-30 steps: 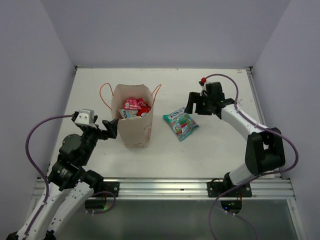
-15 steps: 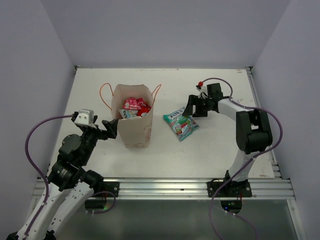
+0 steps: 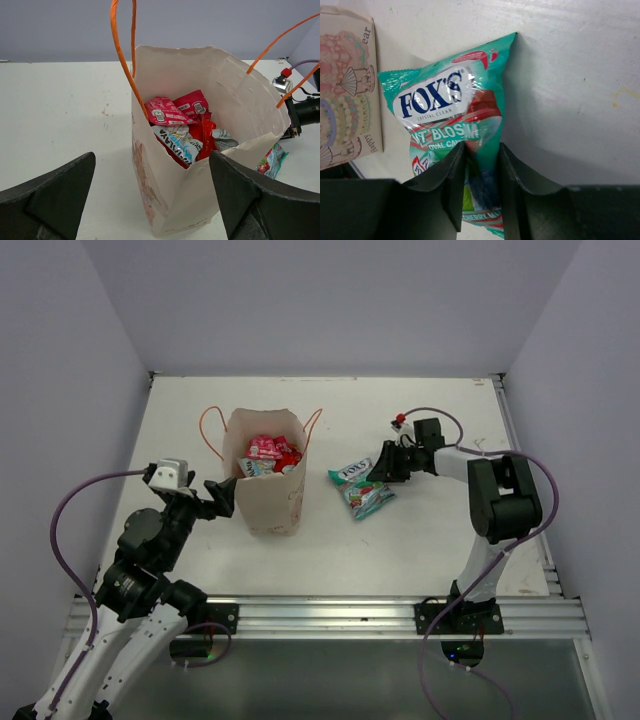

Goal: Place the snacks into the paper bag
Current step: Pick up the snack from the center of the board, then place the snack in the paper bag.

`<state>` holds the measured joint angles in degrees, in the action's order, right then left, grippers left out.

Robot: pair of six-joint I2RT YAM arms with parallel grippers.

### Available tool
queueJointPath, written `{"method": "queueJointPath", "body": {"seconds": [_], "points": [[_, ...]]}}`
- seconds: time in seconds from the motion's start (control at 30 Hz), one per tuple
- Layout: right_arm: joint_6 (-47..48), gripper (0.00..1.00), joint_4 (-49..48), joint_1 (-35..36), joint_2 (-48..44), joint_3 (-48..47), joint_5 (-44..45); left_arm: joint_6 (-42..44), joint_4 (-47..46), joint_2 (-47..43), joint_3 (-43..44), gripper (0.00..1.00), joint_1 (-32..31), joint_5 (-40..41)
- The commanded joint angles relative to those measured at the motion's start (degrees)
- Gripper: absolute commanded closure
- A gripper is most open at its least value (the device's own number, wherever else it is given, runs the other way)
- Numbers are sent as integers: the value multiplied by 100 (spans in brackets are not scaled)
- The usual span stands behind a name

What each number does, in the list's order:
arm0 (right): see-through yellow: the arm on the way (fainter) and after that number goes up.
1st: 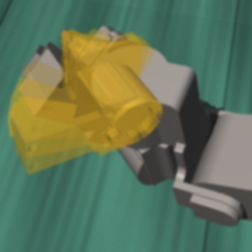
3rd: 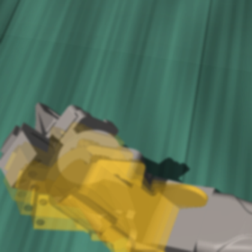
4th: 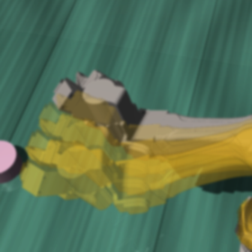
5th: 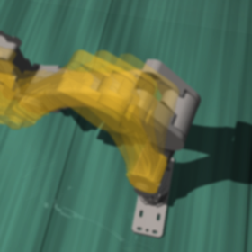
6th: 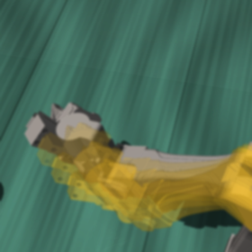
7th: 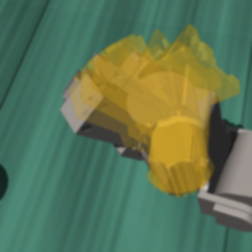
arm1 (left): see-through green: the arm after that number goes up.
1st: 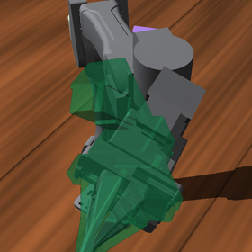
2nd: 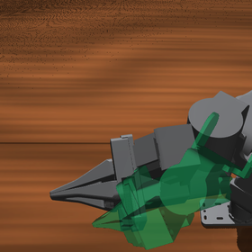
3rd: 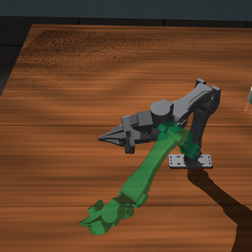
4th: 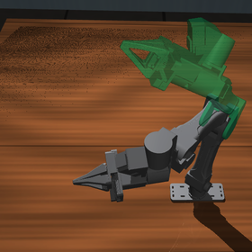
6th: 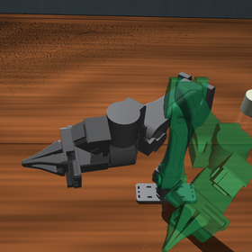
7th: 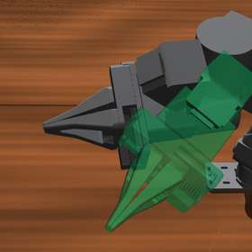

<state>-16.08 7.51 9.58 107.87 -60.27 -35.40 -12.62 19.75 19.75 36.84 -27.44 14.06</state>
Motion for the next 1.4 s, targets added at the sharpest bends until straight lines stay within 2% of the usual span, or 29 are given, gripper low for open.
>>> {"method": "queueJointPath", "body": {"seconds": [0.0,0.2,0.37,0.67,0.97,1.37], "points": [[-132,72,-82,35,-187,348,-11,102,-270,20,-28,0,11,-62],[-413,91,-188,26,-898,648,243,102,-270,55,-36,0,11,-79],[-493,100,119,26,-1575,675,577,111,-270,73,-28,0,11,-79],[-713,100,796,35,-2780,420,1280,102,-270,73,-28,0,11,-88],[-1029,100,1516,166,-3693,-432,2159,102,-270,38,-28,0,11,-62],[-924,100,1965,1062,-3730,-2127,3715,102,-261,20,-28,0,11,-71]]}}
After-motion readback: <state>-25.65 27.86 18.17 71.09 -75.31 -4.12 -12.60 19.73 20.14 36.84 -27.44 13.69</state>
